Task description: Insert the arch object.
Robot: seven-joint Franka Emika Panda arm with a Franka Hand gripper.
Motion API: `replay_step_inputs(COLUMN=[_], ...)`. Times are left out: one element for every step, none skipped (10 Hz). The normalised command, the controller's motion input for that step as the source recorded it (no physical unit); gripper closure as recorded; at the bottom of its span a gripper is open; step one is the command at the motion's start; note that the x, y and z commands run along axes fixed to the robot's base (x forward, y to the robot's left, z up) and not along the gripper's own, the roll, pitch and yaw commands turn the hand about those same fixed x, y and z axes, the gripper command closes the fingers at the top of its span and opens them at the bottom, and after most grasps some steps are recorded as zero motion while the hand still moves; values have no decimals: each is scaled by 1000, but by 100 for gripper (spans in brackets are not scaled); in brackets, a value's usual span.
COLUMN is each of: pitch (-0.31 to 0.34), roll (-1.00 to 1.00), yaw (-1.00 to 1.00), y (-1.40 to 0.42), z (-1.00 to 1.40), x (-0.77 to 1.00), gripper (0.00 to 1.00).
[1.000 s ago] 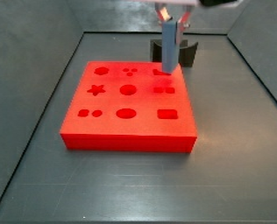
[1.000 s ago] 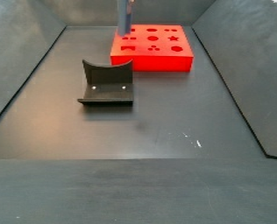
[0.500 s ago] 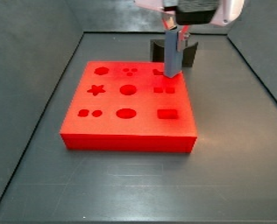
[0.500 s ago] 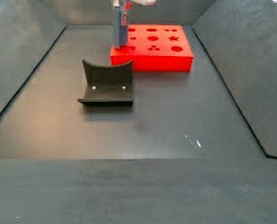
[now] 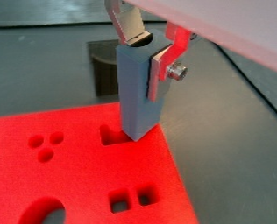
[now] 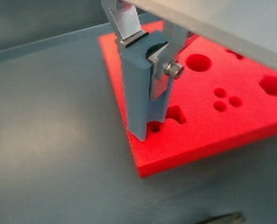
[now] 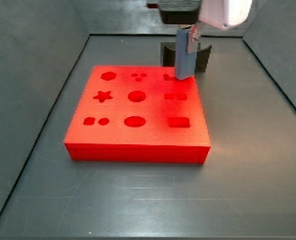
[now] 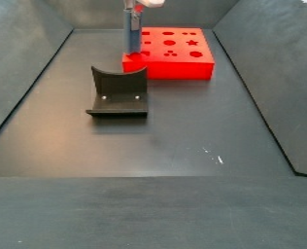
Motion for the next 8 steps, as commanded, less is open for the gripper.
replay_step_inputs(pitch=[39,41,29,34,36,36,29,-43], roll=[-67,-40,-27,0,0,0,-3,-154], yaw=[-886,-917,-931,-943,-934,-934,-923,-446], y=[0,0,0,0,0,0,0,134], z=[91,80,57,43,37,34,37,0], x=[0,0,-40,-83,-94,-91,-103,-109], gripper=[100,100,100,100,100,100,100,100])
